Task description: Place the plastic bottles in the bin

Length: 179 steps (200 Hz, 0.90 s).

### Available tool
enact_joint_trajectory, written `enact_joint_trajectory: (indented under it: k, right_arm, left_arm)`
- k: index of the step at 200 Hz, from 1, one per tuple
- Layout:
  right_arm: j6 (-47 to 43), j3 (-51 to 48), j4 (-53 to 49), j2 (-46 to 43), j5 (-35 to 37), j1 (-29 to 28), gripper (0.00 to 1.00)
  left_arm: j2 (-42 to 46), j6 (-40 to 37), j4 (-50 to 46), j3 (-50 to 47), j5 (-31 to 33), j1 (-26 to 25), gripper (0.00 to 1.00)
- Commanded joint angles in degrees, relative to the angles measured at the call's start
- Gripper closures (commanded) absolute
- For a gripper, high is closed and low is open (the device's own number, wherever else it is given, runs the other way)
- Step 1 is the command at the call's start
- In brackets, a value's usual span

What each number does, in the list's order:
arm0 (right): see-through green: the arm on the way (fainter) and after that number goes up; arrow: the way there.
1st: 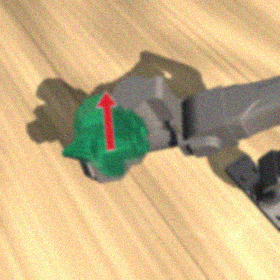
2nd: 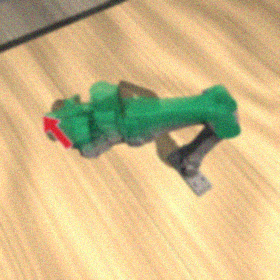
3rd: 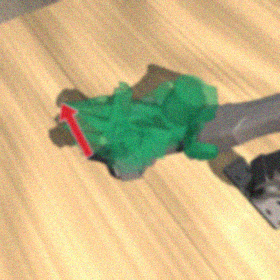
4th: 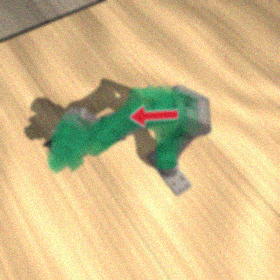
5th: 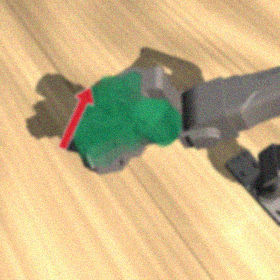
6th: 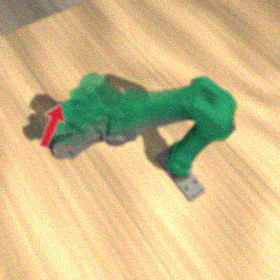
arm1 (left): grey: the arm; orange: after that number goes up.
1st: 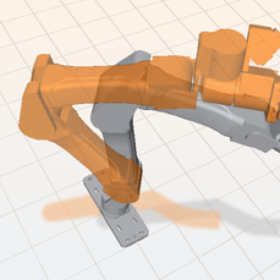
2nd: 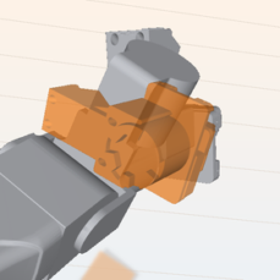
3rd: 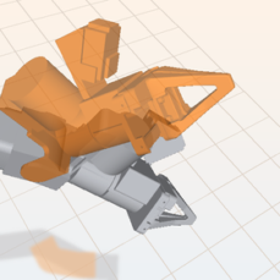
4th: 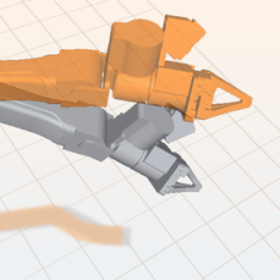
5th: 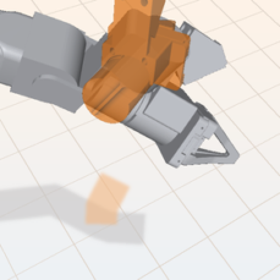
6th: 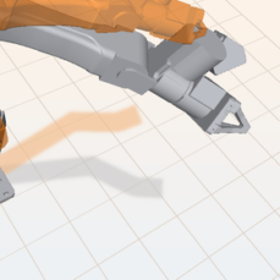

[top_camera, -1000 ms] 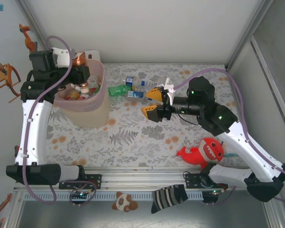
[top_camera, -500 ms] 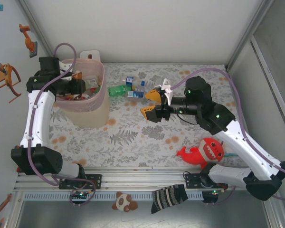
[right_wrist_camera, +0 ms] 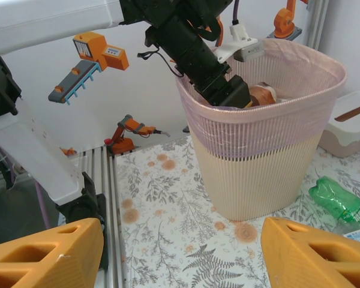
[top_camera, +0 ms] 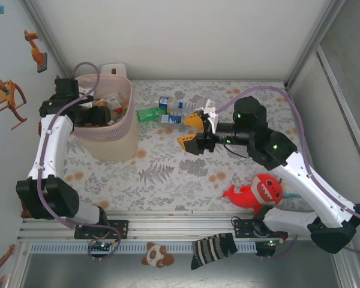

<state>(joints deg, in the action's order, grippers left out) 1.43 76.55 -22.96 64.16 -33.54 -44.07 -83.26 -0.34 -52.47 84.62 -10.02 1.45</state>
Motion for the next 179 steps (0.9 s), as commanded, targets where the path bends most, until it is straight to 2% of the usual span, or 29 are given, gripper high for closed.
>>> enact_joint_trajectory:
  k: [1, 89, 146, 179]
  right_arm:
    - [-1.0, 0.8, 0.1, -0.5, -0.2, -0.3, 0.3]
    - [-0.9, 0.6, 0.2, -1.1, 0.1, -0.3, 0.31]
    - [-0.7, 0.4, 0.3, -1.1, 0.3, -0.3, 0.31]
    - [-0.7, 0.2, 0.5, -1.1, 0.3, -0.3, 0.31]
  left_arm:
    - [3.5, 0.5, -0.4, 1.4, 0.1, 0.5, 0.28]
    - [7.2, 0.8, -0.4, 6.4, -2.7, 0.5, 0.27]
    - [4.7, 2.1, 1.6, 6.3, -15.6, 0.1, 0.54]
    - [1.4, 2.4, 1.7, 4.7, -18.6, 0.1, 0.61]
